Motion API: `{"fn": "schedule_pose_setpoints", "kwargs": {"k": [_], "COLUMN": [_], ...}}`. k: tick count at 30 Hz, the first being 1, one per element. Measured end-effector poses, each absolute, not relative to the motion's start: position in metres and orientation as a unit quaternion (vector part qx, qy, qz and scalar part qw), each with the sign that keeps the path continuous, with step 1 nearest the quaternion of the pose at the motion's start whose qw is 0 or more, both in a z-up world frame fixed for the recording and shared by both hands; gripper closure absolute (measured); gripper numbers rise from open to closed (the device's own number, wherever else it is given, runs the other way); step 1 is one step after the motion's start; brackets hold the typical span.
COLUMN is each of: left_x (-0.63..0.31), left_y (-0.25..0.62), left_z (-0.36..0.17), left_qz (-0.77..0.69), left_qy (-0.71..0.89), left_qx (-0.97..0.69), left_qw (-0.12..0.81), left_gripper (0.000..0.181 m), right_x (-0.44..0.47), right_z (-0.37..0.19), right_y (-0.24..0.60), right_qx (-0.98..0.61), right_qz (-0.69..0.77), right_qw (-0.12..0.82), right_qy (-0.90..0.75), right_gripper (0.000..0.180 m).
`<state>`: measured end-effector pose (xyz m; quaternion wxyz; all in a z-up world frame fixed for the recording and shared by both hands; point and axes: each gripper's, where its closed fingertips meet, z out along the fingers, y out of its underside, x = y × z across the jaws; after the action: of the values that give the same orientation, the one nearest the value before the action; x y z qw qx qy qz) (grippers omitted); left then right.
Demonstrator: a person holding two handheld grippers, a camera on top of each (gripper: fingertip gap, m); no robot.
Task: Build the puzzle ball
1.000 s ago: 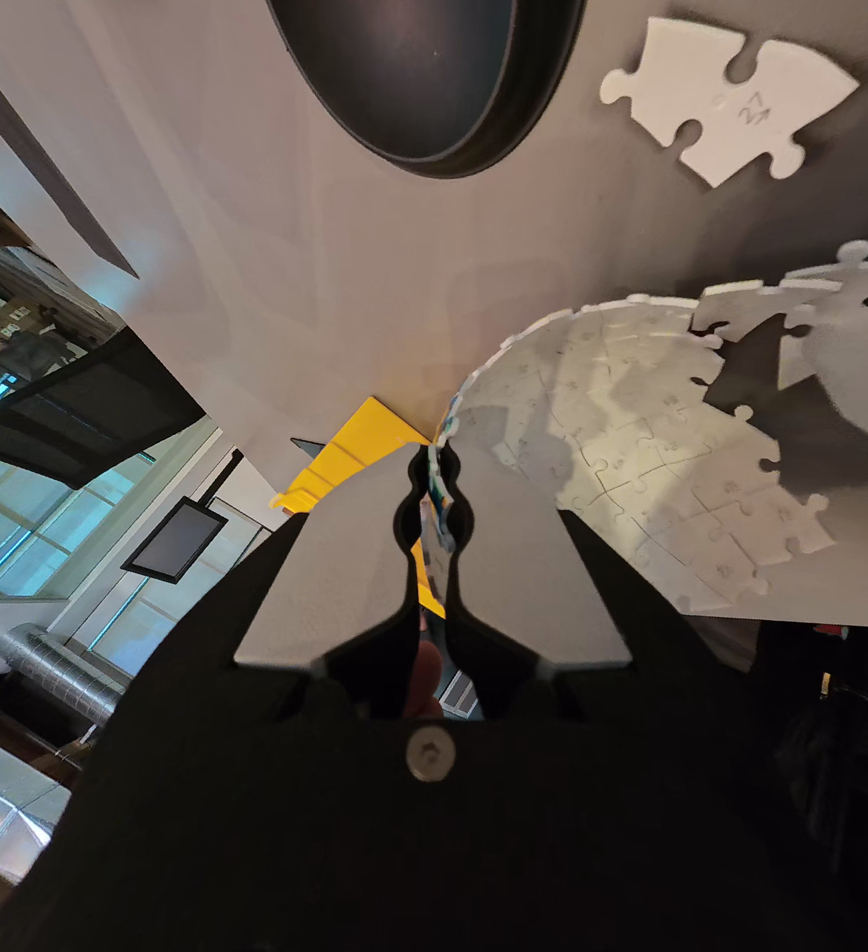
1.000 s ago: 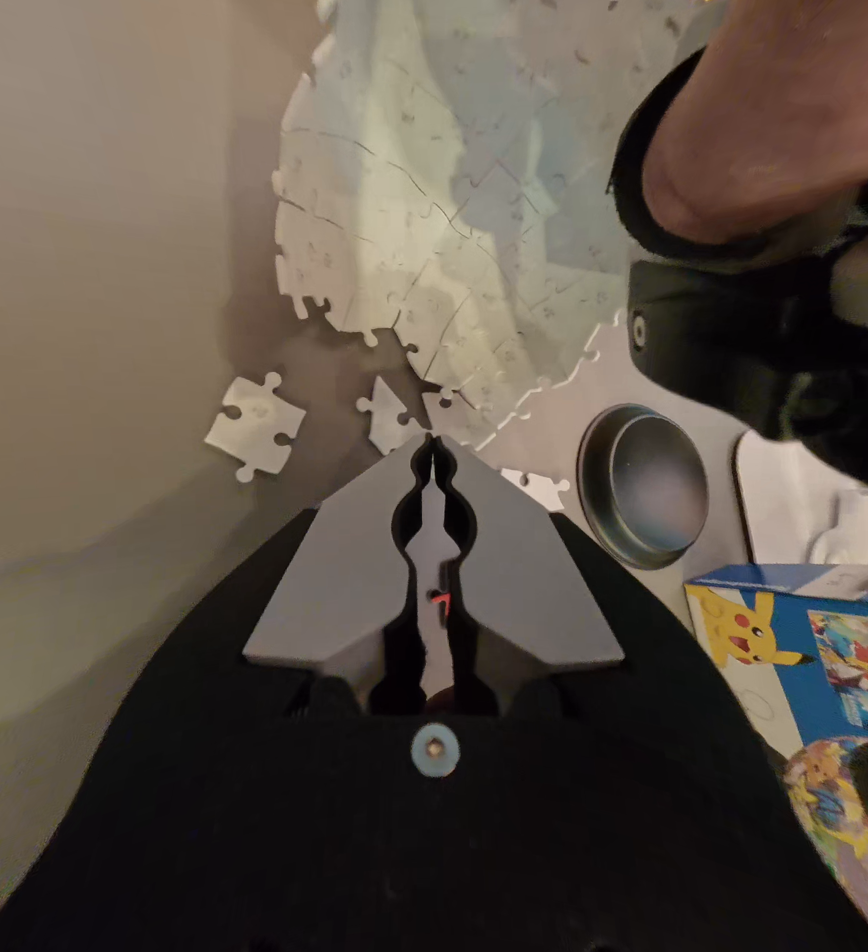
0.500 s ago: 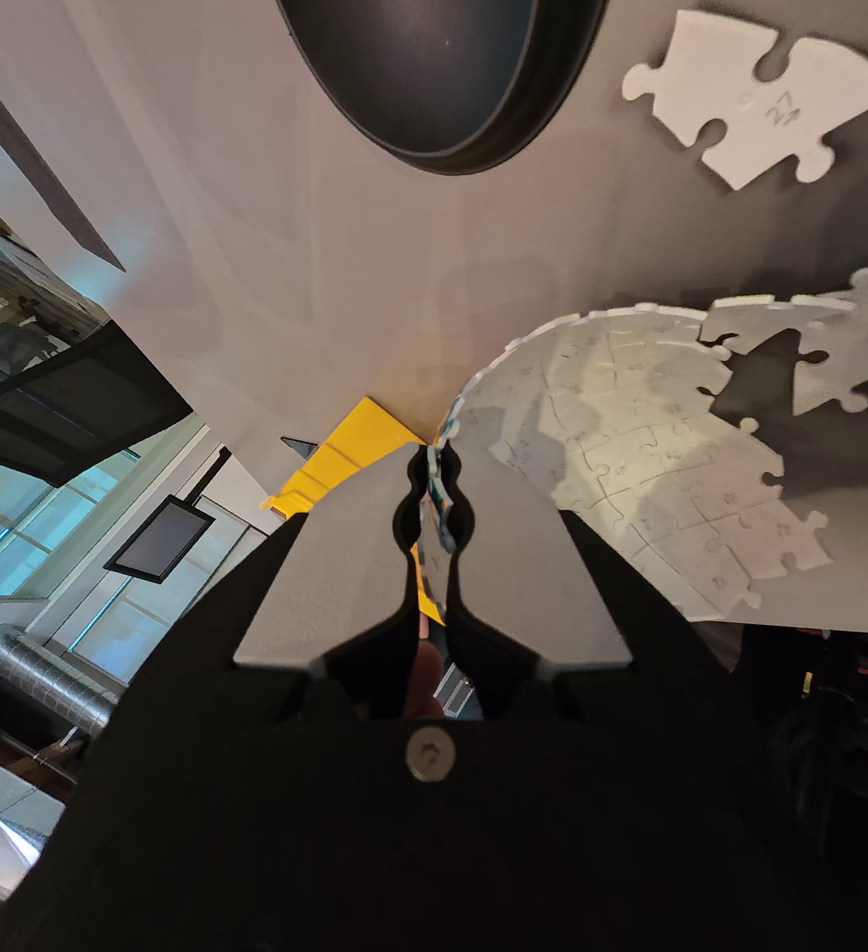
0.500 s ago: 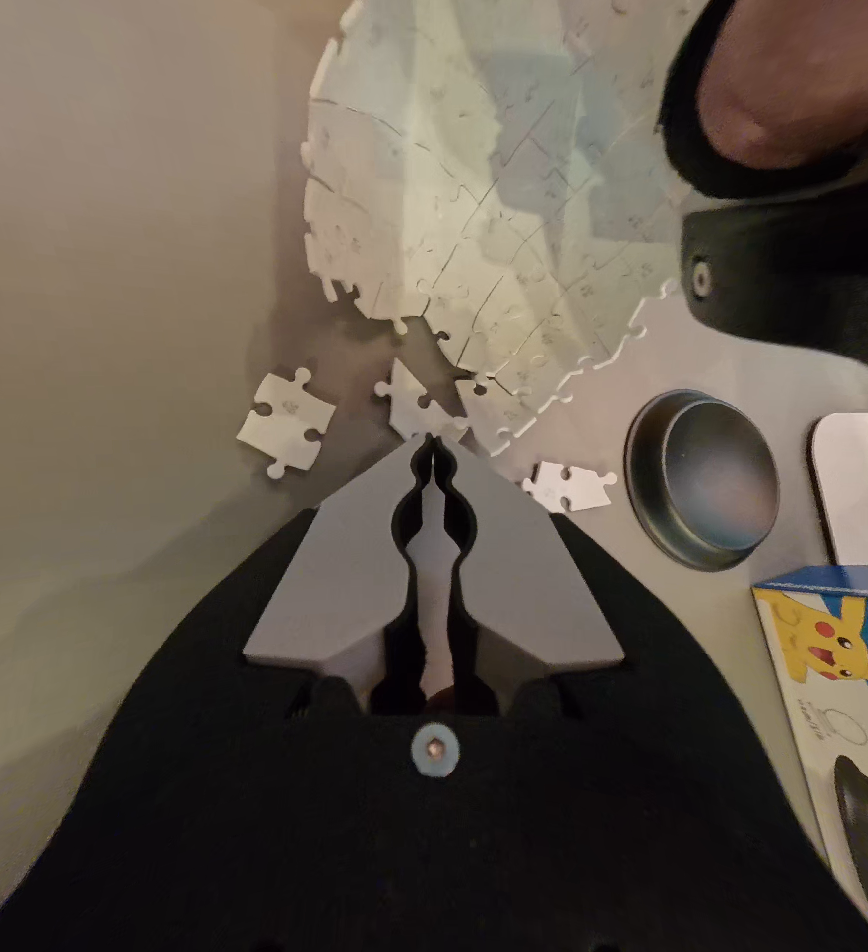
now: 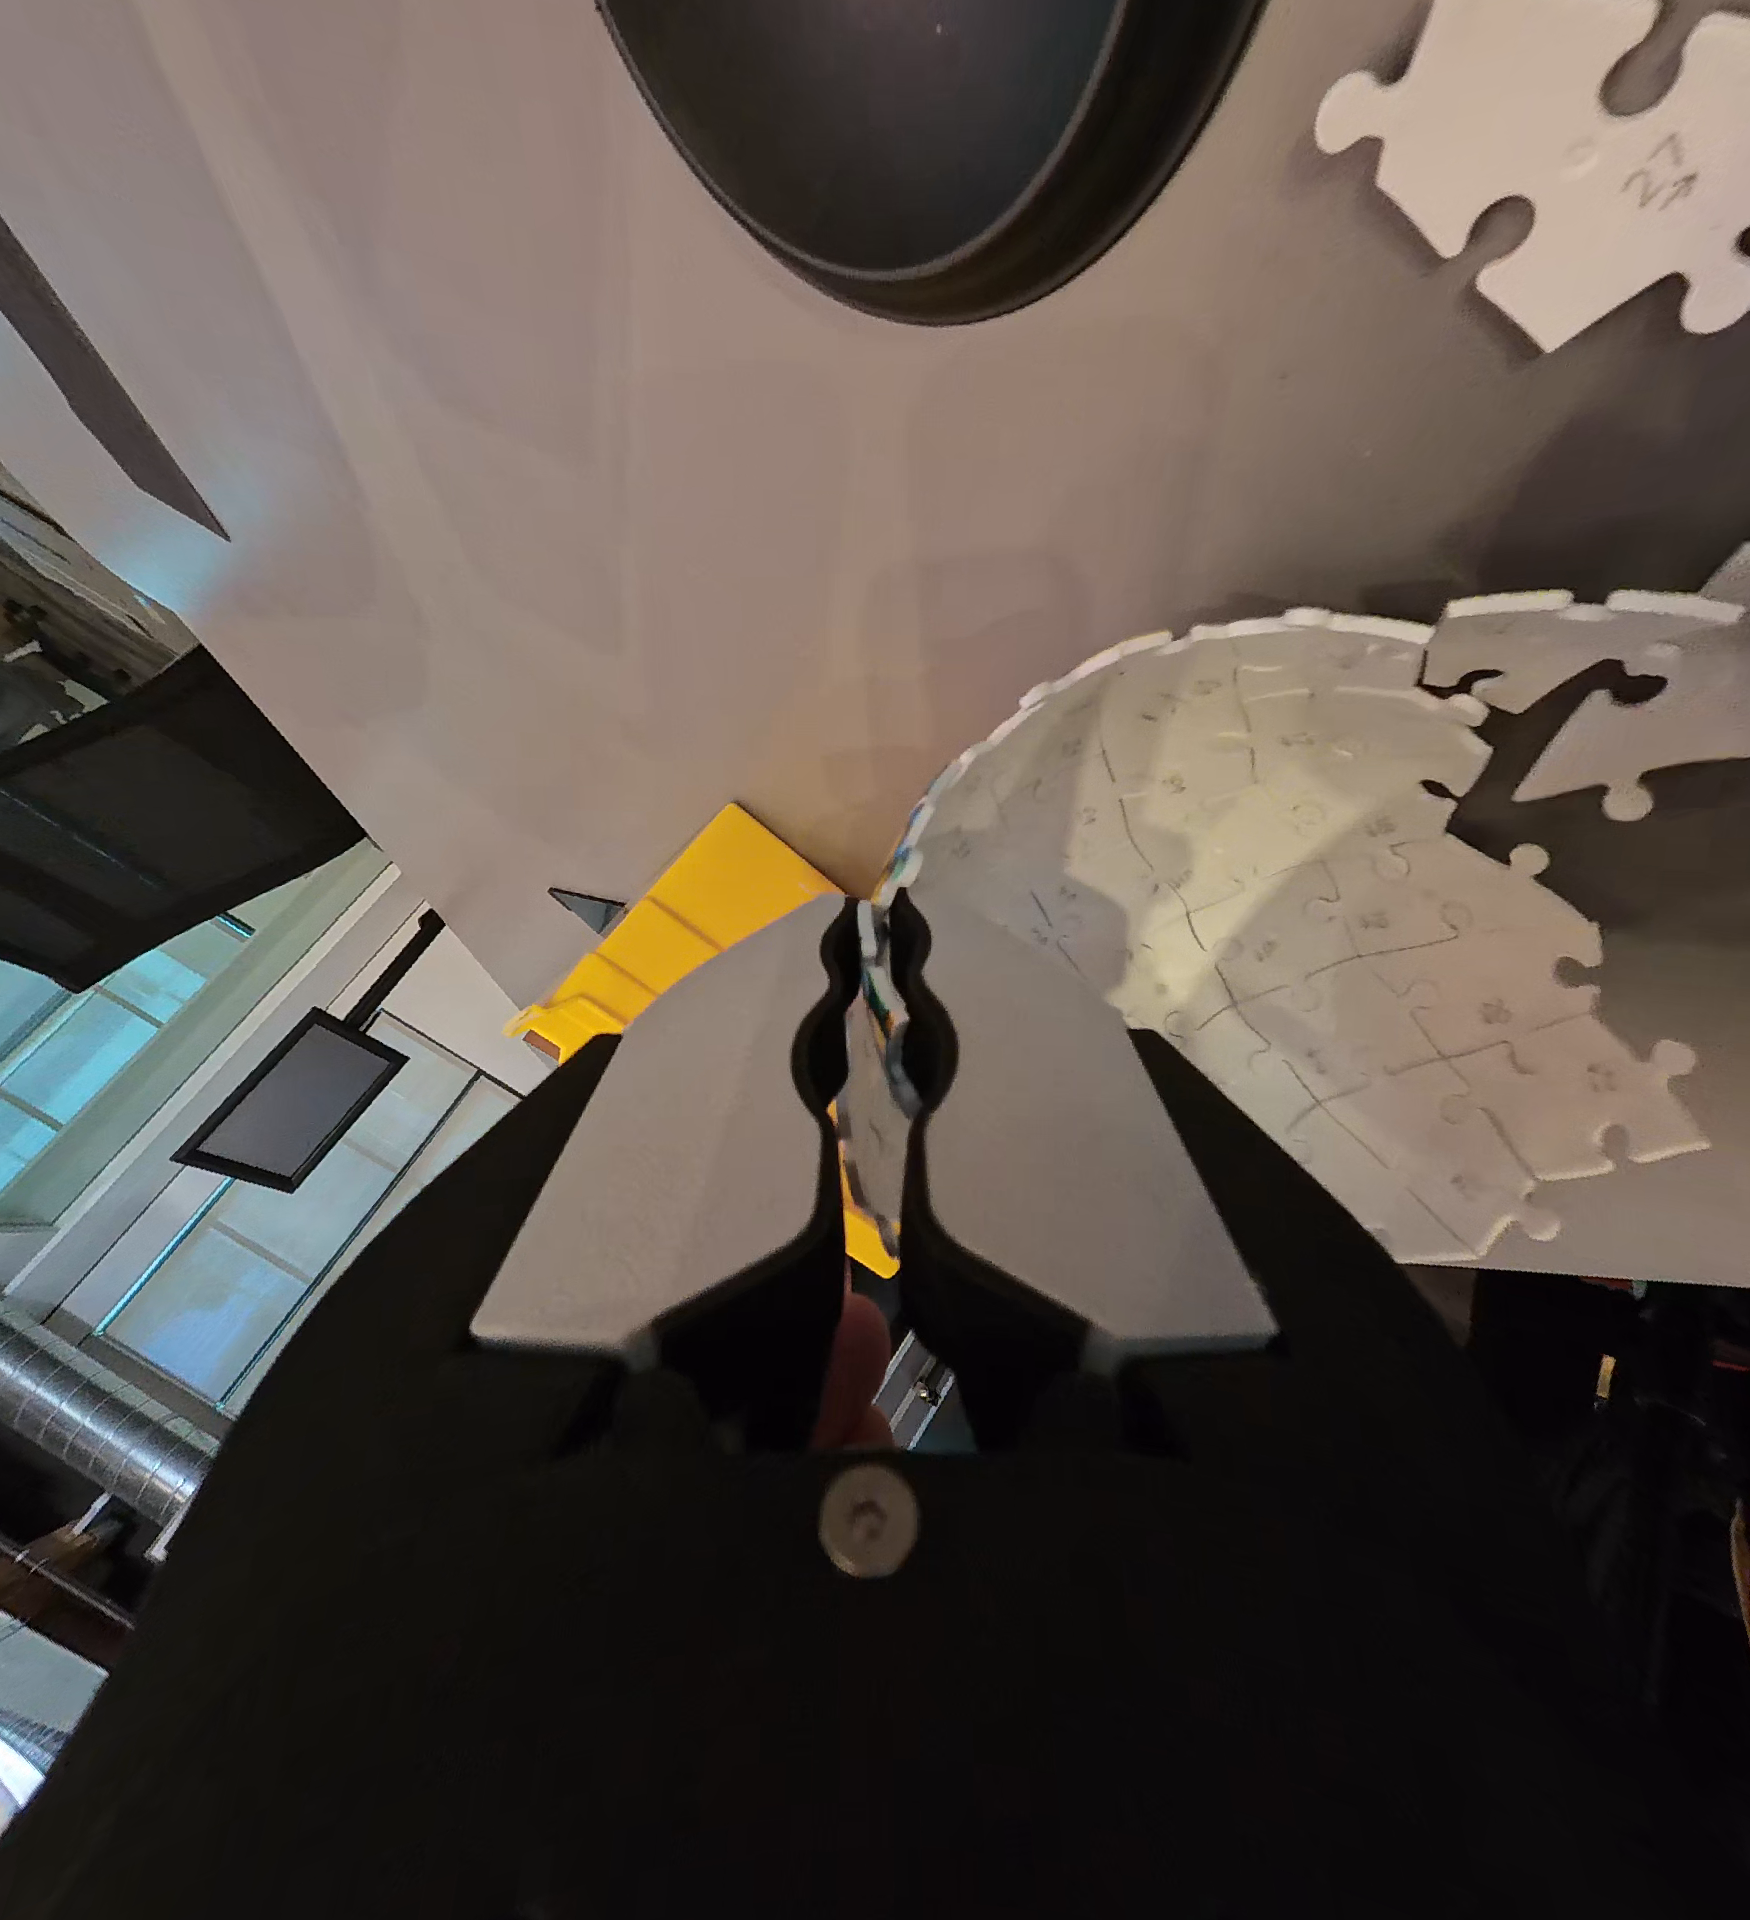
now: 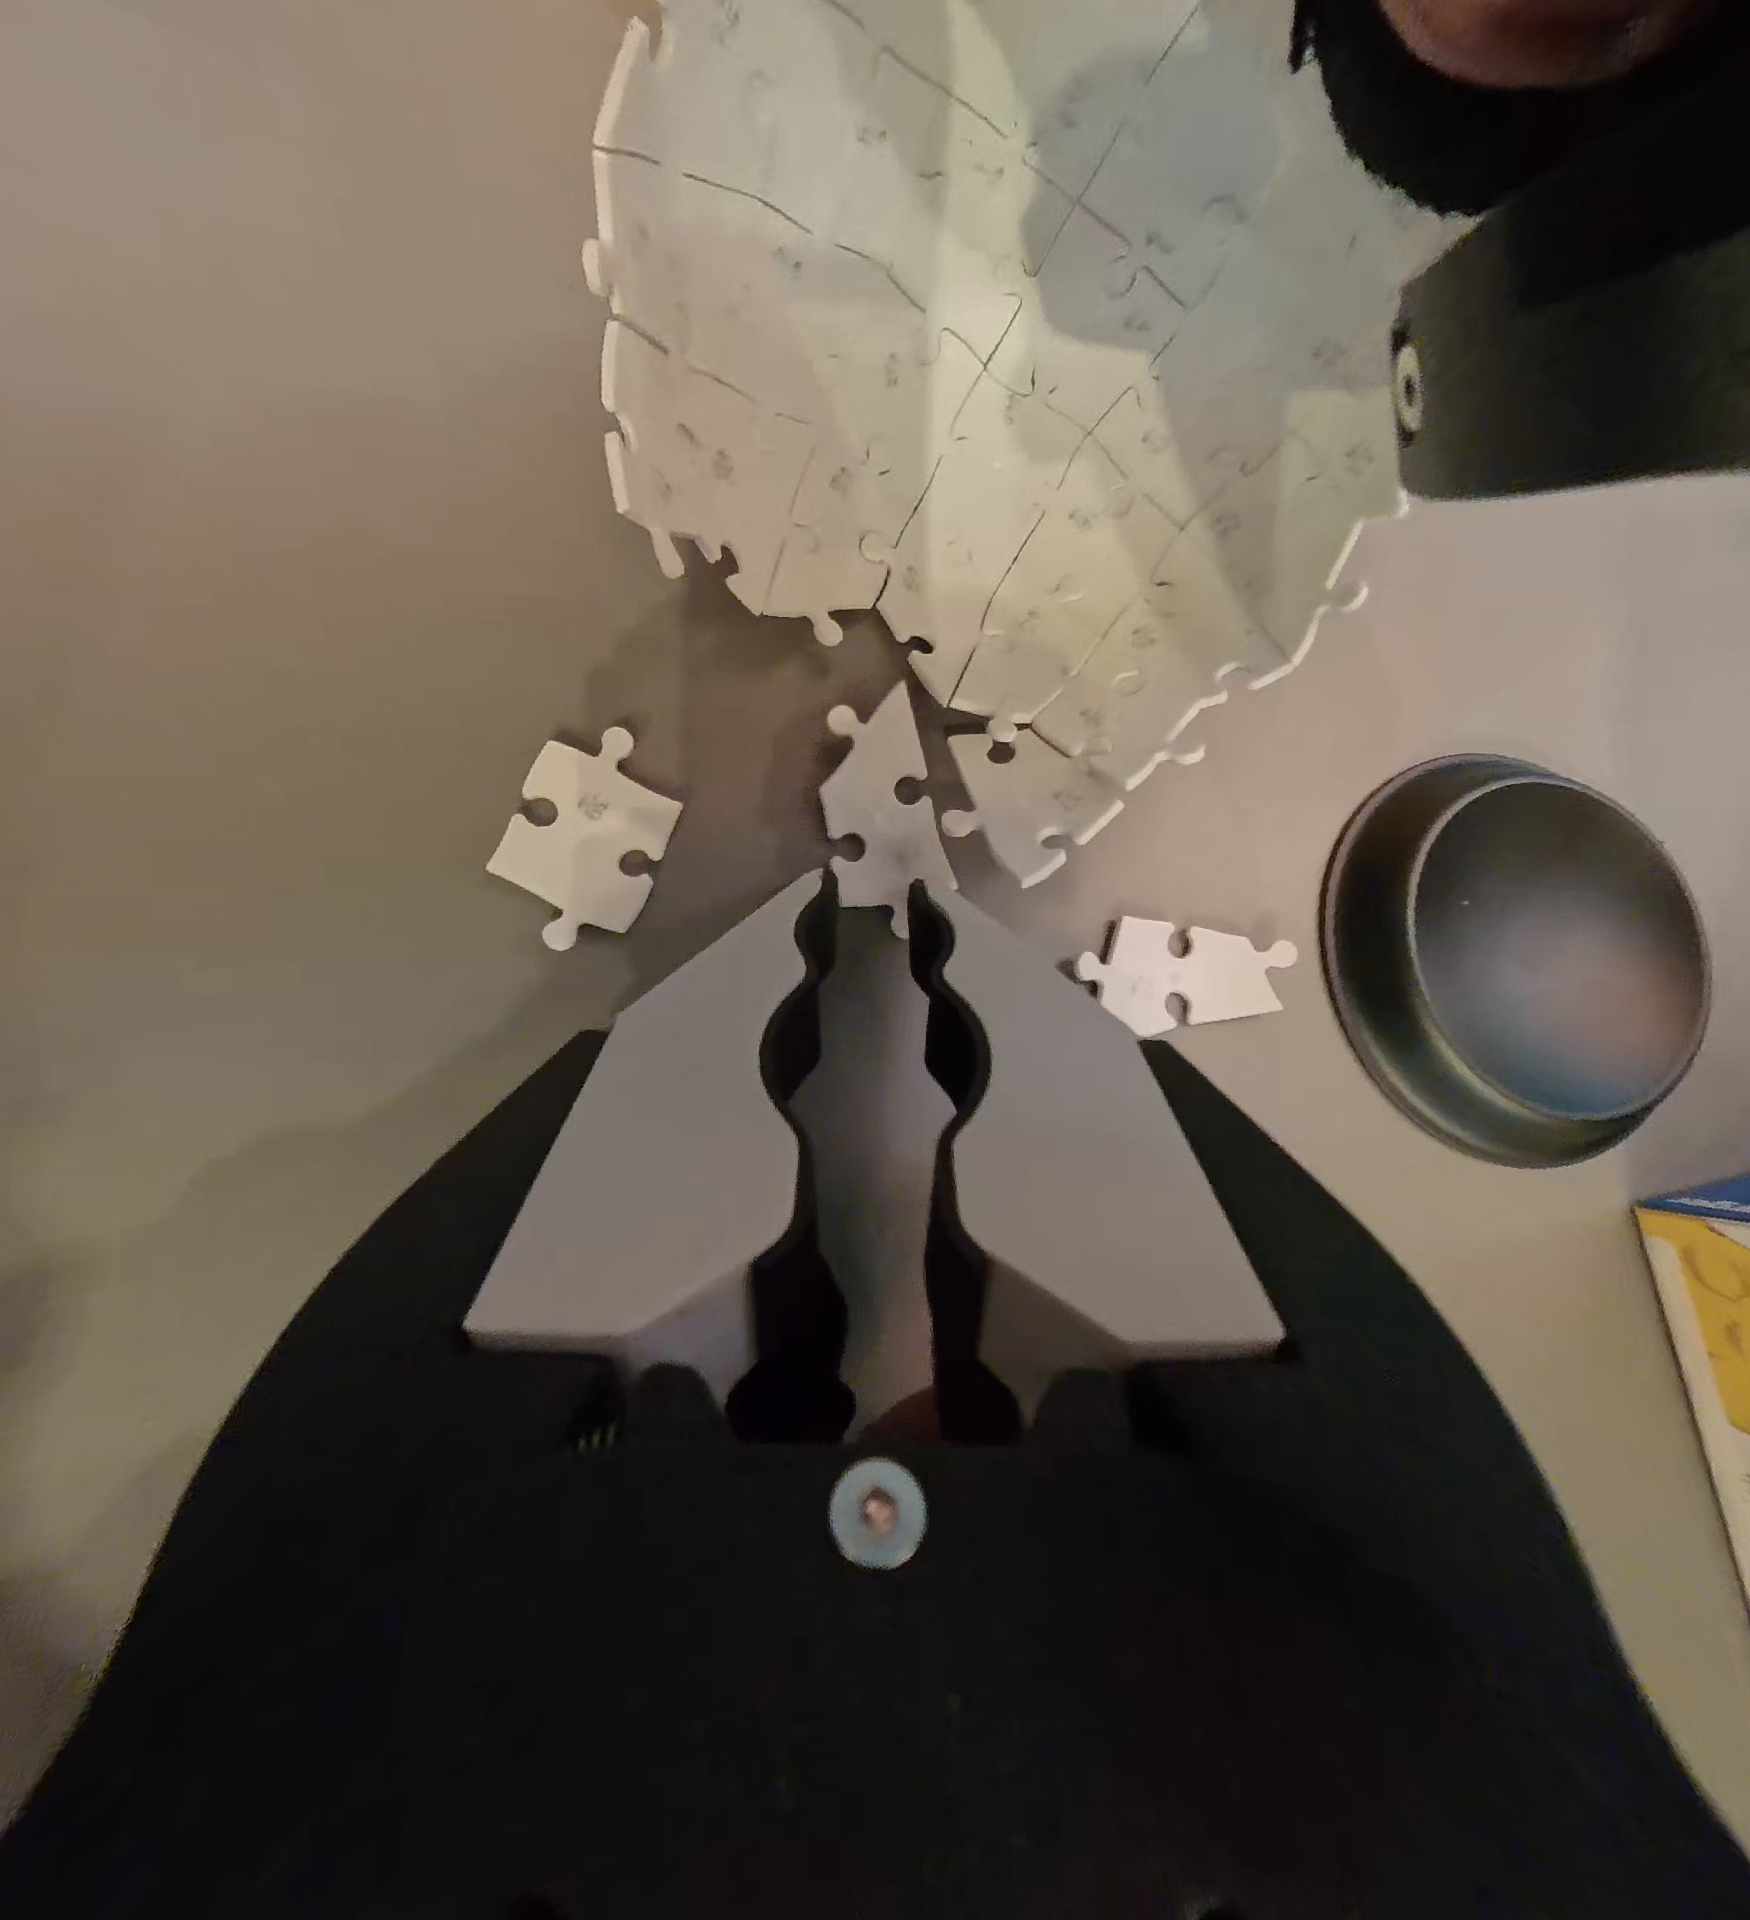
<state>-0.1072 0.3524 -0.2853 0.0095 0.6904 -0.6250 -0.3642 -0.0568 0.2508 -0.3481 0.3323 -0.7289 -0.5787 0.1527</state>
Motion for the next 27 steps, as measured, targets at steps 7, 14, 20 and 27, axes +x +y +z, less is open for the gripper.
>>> {"fn": "schedule_pose_setpoints", "kwargs": {"k": [7,14,20,27], "left_x": [-0.108,-0.114,-0.126,-0.134], "left_y": [0.353,0.356,0.362,0.366], "left_z": [-0.286,-0.285,-0.284,-0.284], "left_qz": [-0.367,-0.369,-0.364,-0.359], "left_qy": [-0.624,-0.618,-0.604,-0.596], "left_qx": [0.689,0.694,0.708,0.718], "left_qw": [0.012,0.016,0.02,0.018], "left_gripper": [0.176,0.176,0.176,0.176], "right_x": [-0.053,-0.049,-0.058,-0.073], "right_z": [-0.346,-0.342,-0.347,-0.346], "right_y": [0.25,0.261,0.253,0.247], "right_qx": [-0.73,-0.726,-0.723,-0.726], "right_qz": [0.142,0.14,0.152,0.168], "right_qw": [0.336,0.332,0.312,0.312], "right_qy": [-0.577,-0.586,-0.597,-0.589], "right_gripper": [0.18,0.153,0.166,0.169]}}
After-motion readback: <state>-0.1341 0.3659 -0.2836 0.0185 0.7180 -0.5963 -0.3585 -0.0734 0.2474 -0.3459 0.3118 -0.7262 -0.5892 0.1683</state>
